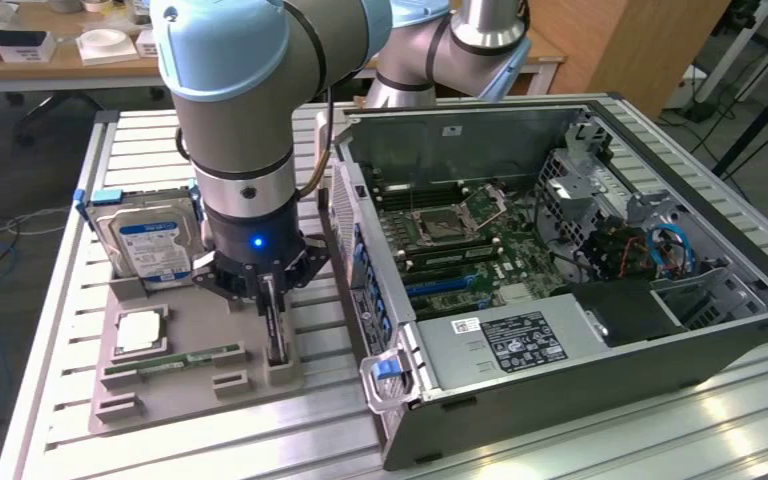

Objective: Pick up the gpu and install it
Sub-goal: 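Pick up the gpu and move the gpu toward the slot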

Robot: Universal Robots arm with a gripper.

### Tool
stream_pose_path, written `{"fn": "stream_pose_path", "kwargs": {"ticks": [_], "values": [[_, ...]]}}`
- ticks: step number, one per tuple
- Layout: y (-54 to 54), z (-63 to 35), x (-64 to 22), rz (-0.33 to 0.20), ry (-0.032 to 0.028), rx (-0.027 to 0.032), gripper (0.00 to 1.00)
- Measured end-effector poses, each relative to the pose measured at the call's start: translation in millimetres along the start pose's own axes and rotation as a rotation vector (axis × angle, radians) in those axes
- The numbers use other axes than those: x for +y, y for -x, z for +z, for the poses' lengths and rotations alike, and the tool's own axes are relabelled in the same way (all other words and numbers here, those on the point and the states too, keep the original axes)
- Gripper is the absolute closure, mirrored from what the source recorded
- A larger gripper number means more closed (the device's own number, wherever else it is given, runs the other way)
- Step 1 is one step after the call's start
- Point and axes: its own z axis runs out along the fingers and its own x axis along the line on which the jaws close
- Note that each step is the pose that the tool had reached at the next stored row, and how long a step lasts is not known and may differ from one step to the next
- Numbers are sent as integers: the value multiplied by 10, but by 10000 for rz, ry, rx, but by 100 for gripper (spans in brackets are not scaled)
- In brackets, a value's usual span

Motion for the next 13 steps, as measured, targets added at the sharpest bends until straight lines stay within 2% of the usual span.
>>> {"fn": "stream_pose_path", "kwargs": {"ticks": [13], "values": [[0,0,0,0,2,-2,74]]}}
